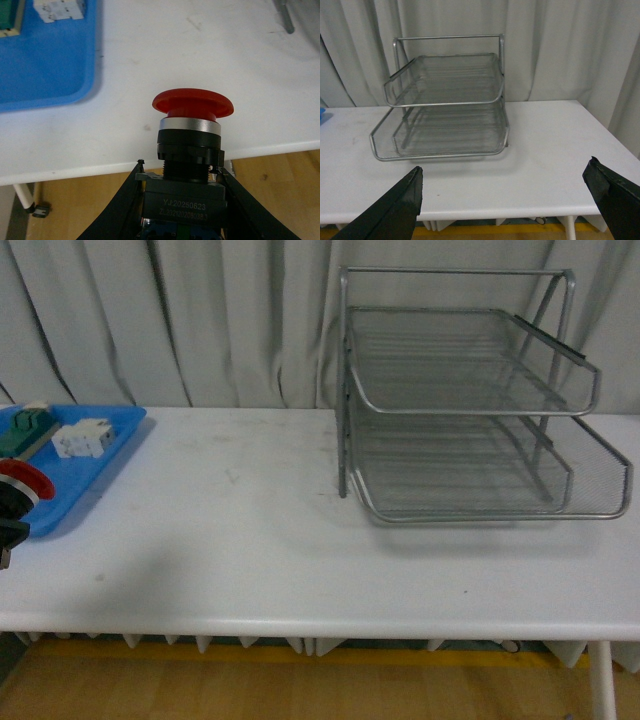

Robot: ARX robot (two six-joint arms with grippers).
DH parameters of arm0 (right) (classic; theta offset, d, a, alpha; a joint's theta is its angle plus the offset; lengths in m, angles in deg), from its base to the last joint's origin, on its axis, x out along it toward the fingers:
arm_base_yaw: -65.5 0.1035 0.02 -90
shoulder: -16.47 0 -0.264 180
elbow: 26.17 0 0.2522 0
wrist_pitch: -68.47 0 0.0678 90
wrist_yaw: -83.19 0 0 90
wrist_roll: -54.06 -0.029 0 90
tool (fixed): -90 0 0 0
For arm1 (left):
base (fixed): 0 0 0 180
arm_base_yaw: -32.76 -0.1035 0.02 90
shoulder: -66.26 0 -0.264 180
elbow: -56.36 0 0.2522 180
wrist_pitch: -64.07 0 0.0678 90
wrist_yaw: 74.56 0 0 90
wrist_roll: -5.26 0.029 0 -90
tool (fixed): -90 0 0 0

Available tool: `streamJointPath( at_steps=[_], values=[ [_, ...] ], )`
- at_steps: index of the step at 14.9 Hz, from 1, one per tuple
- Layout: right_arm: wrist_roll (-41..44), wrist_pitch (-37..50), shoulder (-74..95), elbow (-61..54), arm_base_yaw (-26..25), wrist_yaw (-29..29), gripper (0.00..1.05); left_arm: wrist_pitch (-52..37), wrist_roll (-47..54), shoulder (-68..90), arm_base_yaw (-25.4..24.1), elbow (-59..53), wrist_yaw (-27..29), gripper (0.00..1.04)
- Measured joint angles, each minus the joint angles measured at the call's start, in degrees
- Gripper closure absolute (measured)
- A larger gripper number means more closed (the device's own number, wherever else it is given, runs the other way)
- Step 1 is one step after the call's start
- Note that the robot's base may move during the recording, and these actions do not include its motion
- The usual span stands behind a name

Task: Place button on rack with both arms

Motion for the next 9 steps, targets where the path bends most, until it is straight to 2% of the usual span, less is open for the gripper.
streamJointPath(
  at_steps=[2, 3, 4, 5, 6, 9],
  values=[
    [0.0, 0.0, 0.0, 0.0, 0.0, 0.0, 0.06, -0.6, 0.0, 0.3, 1.4, 0.0, 0.4, 0.69],
    [0.0, 0.1, 0.0, 0.0, 0.0, 0.2, 0.06, -0.4, -0.9, 1.3, 6.3, 2.1, 0.8, 0.69],
    [0.0, 0.1, 0.0, 0.0, 0.0, 0.1, 0.06, 0.2, -1.6, 8.1, 14.3, 11.3, 4.3, 0.69],
    [0.0, 0.0, 0.0, 0.0, 0.0, 0.1, 0.06, 2.4, -1.6, 18.2, 23.2, 23.6, 5.3, 0.69],
    [0.0, 0.0, 0.0, 0.0, 0.0, 0.1, 0.06, 5.8, -1.5, 27.6, 28.9, 34.8, 4.9, 0.69],
    [0.0, 0.0, 0.0, 0.0, 0.0, 0.1, 0.06, 10.1, -1.5, 35.6, 30.2, 44.6, 5.0, 0.69]
  ],
)
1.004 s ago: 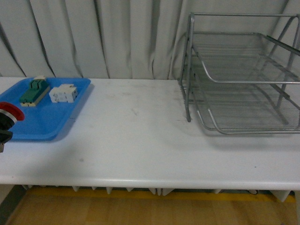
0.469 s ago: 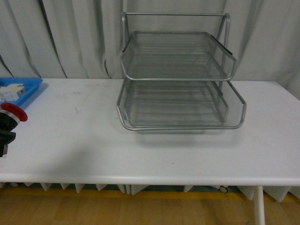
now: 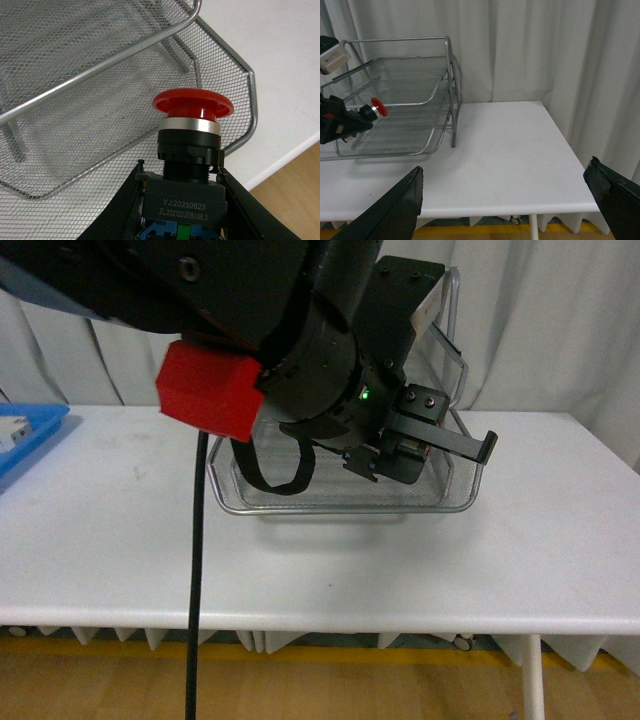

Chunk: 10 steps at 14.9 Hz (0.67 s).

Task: Place button on rack with both arms

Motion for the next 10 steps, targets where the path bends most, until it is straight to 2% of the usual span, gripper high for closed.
streamJointPath(
  at_steps=[10],
  values=[
    [0.0, 0.0, 0.0, 0.0, 0.0, 0.0, 0.06, 6.6, 0.4, 10.1, -2.0, 11.5, 0.7, 0.69]
  ],
)
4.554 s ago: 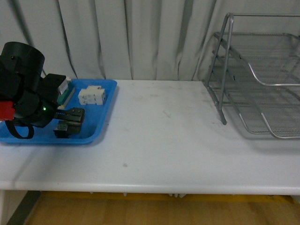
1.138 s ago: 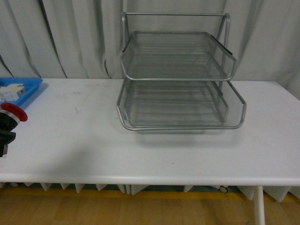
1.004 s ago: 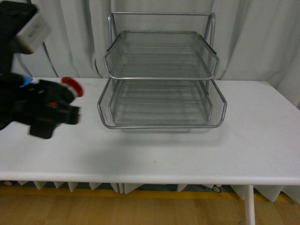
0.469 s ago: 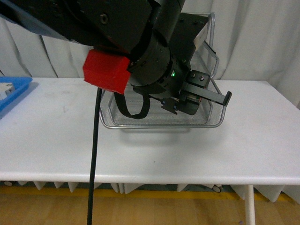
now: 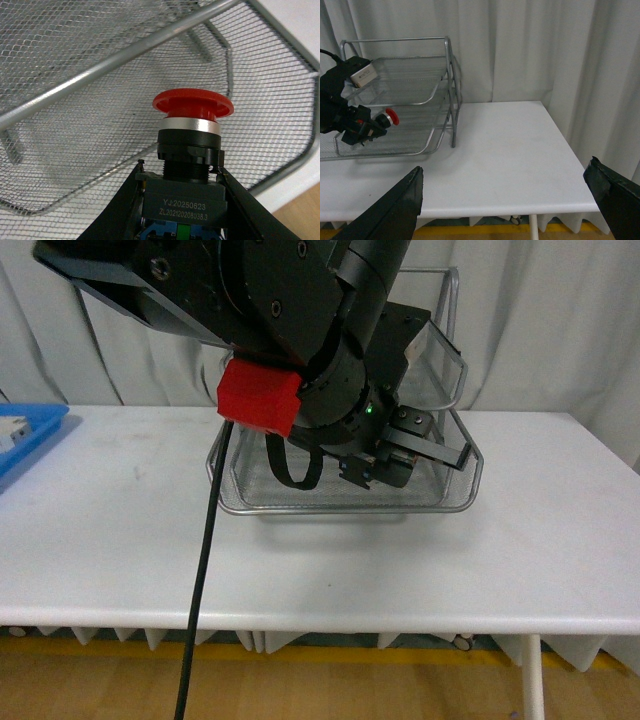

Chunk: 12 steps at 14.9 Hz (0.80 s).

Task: Place button on rack with both arms

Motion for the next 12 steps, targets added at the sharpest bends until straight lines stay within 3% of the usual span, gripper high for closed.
streamJointPath(
  at_steps=[10, 11, 12],
  values=[
    [0.0, 0.0, 0.0, 0.0, 0.0, 0.0, 0.06, 10.8, -1.9, 11.3, -3.2, 16.8, 2.2, 0.69],
    [0.0, 0.0, 0.0, 0.0, 0.0, 0.0, 0.06, 11.4, -3.7, 11.3, -3.3, 16.9, 2.1, 0.41],
    [0.0, 0.0, 0.0, 0.0, 0.0, 0.0, 0.06, 11.3, -4.3, 11.3, -3.5, 16.9, 1.8, 0.30]
  ],
)
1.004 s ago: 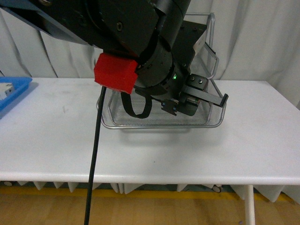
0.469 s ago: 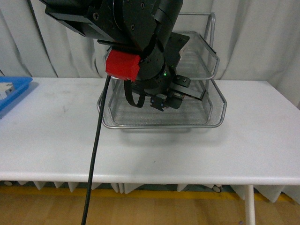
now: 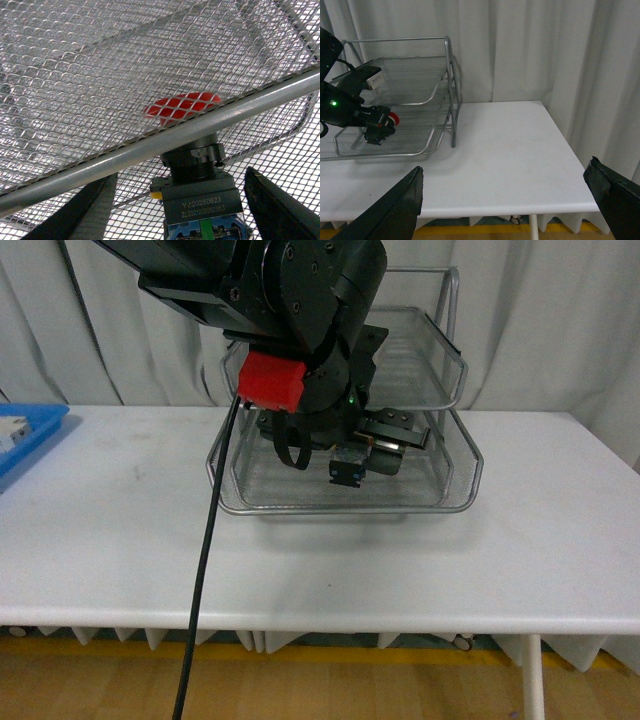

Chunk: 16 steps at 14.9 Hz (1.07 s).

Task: Place button on rack with both arms

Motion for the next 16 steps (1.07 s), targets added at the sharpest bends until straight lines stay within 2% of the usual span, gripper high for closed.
streamJointPath(
  at_steps=[2, 3, 10, 14, 16],
  values=[
    [0.0, 0.0, 0.0, 0.0, 0.0, 0.0, 0.06, -1.3, -0.6, -0.4, 0.0, -0.7, -1.1, 0.09],
    [0.0, 0.0, 0.0, 0.0, 0.0, 0.0, 0.06, -1.6, -0.6, -1.5, 0.0, -2.4, -1.3, 0.06],
    [0.0, 0.0, 0.0, 0.0, 0.0, 0.0, 0.06, -7.8, 1.0, -15.4, -0.3, -17.5, -1.9, 0.07],
    [0.0, 0.0, 0.0, 0.0, 0.0, 0.0, 0.06, -22.6, 4.5, -29.6, -1.6, -34.8, -1.6, 0.07],
    [0.0, 0.0, 0.0, 0.0, 0.0, 0.0, 0.06, -26.3, 6.2, -38.4, -4.0, -43.1, 0.2, 0.07]
  ],
)
